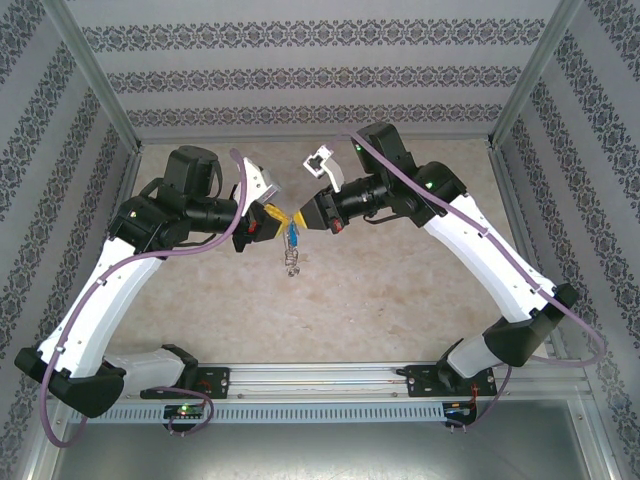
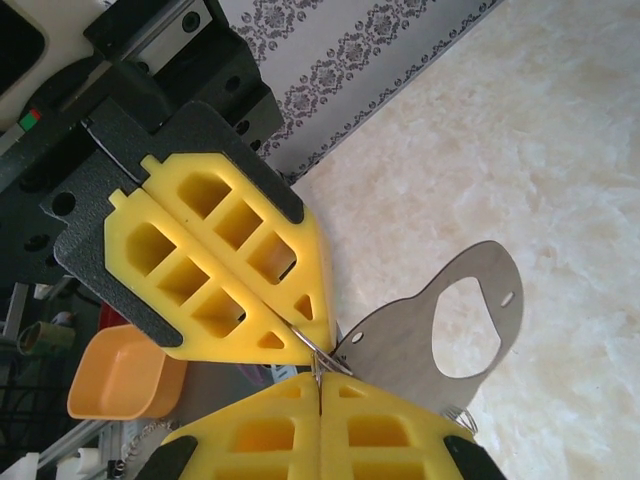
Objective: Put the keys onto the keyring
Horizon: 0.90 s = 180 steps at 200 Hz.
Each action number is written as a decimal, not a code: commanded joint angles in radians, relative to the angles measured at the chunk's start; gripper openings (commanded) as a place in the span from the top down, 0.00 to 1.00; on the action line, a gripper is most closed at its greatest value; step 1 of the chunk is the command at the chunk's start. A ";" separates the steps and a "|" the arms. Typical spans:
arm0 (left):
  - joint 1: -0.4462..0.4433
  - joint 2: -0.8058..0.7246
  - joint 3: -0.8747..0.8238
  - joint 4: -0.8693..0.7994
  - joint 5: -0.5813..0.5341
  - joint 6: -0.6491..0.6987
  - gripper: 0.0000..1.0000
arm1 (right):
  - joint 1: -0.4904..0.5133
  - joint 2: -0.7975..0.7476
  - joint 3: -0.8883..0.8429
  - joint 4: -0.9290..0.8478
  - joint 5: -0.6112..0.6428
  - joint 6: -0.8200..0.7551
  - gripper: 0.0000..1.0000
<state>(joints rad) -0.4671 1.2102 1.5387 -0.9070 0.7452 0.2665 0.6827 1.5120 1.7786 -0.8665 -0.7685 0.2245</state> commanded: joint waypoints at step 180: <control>-0.054 -0.006 0.061 -0.031 0.019 0.062 1.00 | -0.034 0.073 0.062 -0.105 0.011 0.038 1.00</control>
<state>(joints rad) -0.4915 1.2240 1.5646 -0.9371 0.6971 0.3038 0.6693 1.5547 1.8149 -0.9363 -0.8009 0.2432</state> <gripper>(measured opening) 0.043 0.065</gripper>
